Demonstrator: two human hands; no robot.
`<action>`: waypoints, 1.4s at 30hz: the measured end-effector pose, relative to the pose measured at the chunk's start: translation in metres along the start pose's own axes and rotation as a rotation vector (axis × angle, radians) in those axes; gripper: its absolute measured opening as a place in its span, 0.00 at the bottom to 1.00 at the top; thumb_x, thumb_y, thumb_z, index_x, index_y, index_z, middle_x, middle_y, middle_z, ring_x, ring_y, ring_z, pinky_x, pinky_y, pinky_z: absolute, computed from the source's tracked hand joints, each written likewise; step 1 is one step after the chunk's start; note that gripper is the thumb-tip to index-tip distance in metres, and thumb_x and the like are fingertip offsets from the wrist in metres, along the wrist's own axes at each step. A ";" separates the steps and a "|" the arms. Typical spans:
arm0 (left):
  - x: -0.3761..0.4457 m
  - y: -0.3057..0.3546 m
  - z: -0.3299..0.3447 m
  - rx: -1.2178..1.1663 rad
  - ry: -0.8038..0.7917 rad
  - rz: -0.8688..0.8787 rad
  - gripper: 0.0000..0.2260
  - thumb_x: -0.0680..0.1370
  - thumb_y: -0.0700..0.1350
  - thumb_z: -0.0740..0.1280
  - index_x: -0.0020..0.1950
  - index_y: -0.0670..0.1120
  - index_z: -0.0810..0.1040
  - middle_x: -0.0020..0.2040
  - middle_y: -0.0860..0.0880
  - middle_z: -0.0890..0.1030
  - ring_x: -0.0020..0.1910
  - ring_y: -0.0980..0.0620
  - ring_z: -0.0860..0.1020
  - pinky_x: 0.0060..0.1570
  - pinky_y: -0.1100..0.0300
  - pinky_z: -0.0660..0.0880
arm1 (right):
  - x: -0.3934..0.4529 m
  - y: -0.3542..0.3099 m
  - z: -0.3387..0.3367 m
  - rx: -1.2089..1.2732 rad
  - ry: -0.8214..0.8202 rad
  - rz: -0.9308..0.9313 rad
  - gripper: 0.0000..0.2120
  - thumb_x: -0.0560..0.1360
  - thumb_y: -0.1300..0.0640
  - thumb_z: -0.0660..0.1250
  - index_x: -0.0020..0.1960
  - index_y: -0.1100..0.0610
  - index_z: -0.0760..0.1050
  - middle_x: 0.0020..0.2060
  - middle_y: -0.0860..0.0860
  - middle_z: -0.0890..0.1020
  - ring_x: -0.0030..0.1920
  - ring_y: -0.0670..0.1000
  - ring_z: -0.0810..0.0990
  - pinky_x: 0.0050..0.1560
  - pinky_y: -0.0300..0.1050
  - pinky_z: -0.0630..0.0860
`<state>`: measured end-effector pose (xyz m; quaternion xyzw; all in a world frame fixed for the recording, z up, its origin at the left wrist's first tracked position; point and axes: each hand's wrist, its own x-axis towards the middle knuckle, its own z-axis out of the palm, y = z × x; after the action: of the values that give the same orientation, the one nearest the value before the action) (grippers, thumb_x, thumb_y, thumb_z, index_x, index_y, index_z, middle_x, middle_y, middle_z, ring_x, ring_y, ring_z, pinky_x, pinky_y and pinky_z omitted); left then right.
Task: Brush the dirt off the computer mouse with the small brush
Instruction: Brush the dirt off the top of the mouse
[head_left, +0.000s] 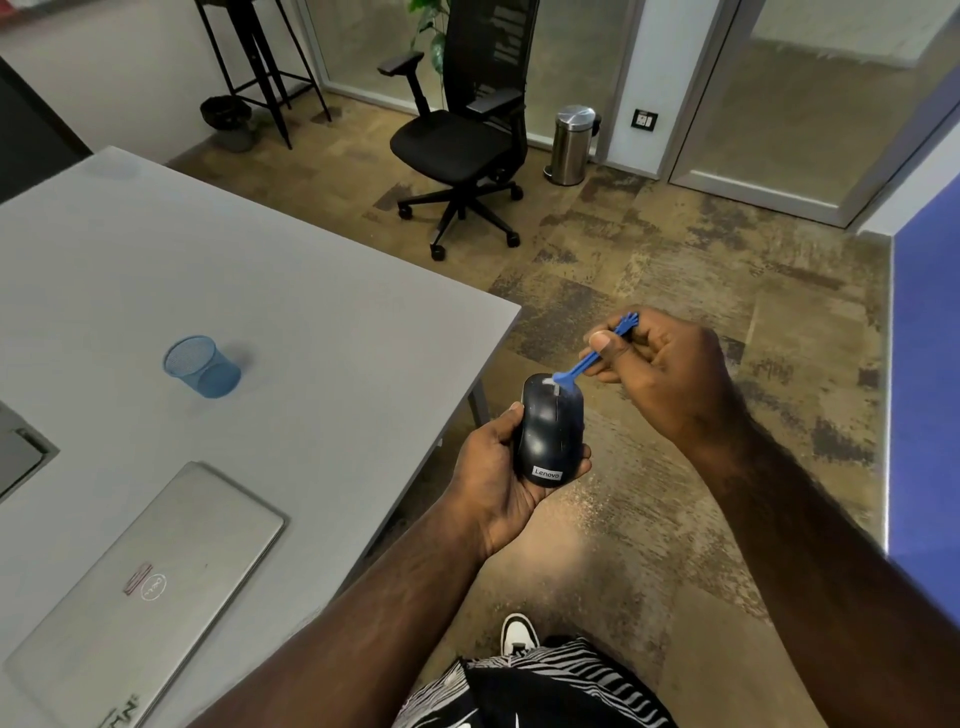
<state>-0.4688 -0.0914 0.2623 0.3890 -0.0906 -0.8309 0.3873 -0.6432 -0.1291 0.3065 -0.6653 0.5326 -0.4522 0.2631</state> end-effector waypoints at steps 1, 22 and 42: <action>0.000 0.000 0.000 0.001 0.004 0.001 0.22 0.82 0.51 0.54 0.69 0.38 0.71 0.58 0.34 0.78 0.47 0.38 0.80 0.49 0.46 0.79 | -0.001 -0.001 -0.001 0.022 -0.014 -0.004 0.04 0.78 0.53 0.68 0.47 0.46 0.80 0.37 0.44 0.86 0.38 0.43 0.87 0.38 0.44 0.85; 0.001 -0.002 -0.002 -0.025 -0.018 0.011 0.22 0.82 0.51 0.54 0.66 0.37 0.73 0.51 0.35 0.82 0.44 0.38 0.81 0.47 0.47 0.81 | -0.003 0.012 -0.006 0.002 0.103 0.032 0.03 0.79 0.56 0.69 0.50 0.50 0.80 0.36 0.41 0.85 0.37 0.41 0.86 0.38 0.44 0.85; 0.002 0.004 -0.005 -0.130 -0.027 0.027 0.22 0.82 0.51 0.53 0.66 0.35 0.72 0.56 0.32 0.79 0.45 0.37 0.80 0.43 0.47 0.82 | -0.010 0.002 -0.008 0.201 -0.056 -0.019 0.05 0.76 0.51 0.68 0.46 0.43 0.82 0.40 0.49 0.87 0.38 0.47 0.87 0.37 0.41 0.83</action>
<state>-0.4632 -0.0950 0.2594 0.3504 -0.0471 -0.8351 0.4215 -0.6518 -0.1194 0.3056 -0.6528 0.4706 -0.4872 0.3392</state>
